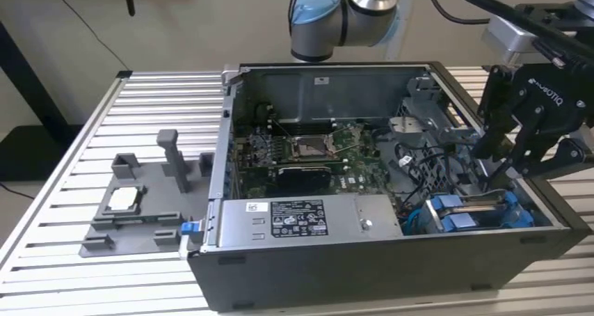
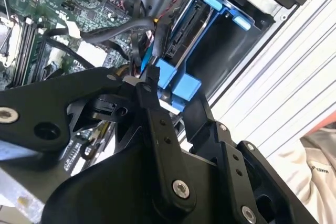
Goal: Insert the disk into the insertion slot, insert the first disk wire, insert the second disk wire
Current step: 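Insert the disk into the insertion slot, then insert the first disk wire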
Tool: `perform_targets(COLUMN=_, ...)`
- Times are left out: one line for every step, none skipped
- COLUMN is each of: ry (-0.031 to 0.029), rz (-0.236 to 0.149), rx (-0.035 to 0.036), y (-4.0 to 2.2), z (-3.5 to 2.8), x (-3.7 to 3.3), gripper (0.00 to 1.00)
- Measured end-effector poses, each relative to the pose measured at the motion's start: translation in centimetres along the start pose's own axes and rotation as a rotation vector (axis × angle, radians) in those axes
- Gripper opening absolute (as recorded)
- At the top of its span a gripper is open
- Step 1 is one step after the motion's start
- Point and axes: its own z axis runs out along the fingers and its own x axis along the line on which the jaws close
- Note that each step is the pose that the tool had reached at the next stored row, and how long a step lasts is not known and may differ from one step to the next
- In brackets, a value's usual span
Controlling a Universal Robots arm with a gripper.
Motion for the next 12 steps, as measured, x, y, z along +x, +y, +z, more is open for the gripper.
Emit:
perform_targets(ry=-0.0007, rz=0.000, rx=0.0021, y=0.03, z=-0.16, x=-0.01, gripper=0.47)
perform_targets(ry=-0.0041, rz=0.000, rx=0.0084, y=0.09, z=-0.18, x=-0.01, gripper=0.47)
perform_targets(ry=-0.0133, rz=-0.002, rx=0.0206, y=0.17, z=-0.17, x=-0.01, gripper=0.47)
perform_targets(ry=-0.0256, rz=-0.003, rx=0.0338, y=0.26, z=-0.17, x=-0.01, gripper=0.47)
perform_targets(ry=-0.0362, rz=-0.005, rx=0.0471, y=0.33, z=-0.17, x=-0.01, gripper=0.47)
perform_targets(ry=-0.0465, rz=-0.006, rx=0.0633, y=0.41, z=-0.17, x=-0.01, gripper=0.47)
perform_targets(ry=-0.0547, rz=-0.008, rx=0.0792, y=0.46, z=-0.17, x=-0.01, gripper=0.47)
perform_targets(ry=-0.0603, rz=-0.009, rx=0.0970, y=0.49, z=-0.17, x=-0.02, gripper=0.47)
perform_targets(ry=-0.0632, rz=-0.011, rx=0.1152, y=0.51, z=-0.16, x=-0.03, gripper=0.47)
perform_targets(ry=-0.0645, rz=-0.013, rx=0.1322, y=0.53, z=-0.15, x=-0.04, gripper=0.47)
perform_targets(ry=-0.0649, rz=-0.015, rx=0.1423, y=0.53, z=-0.10, x=-0.10, gripper=0.47)
perform_targets(ry=-0.0650, rz=-0.019, rx=0.1503, y=0.53, z=-0.03, x=-0.20, gripper=0.47)
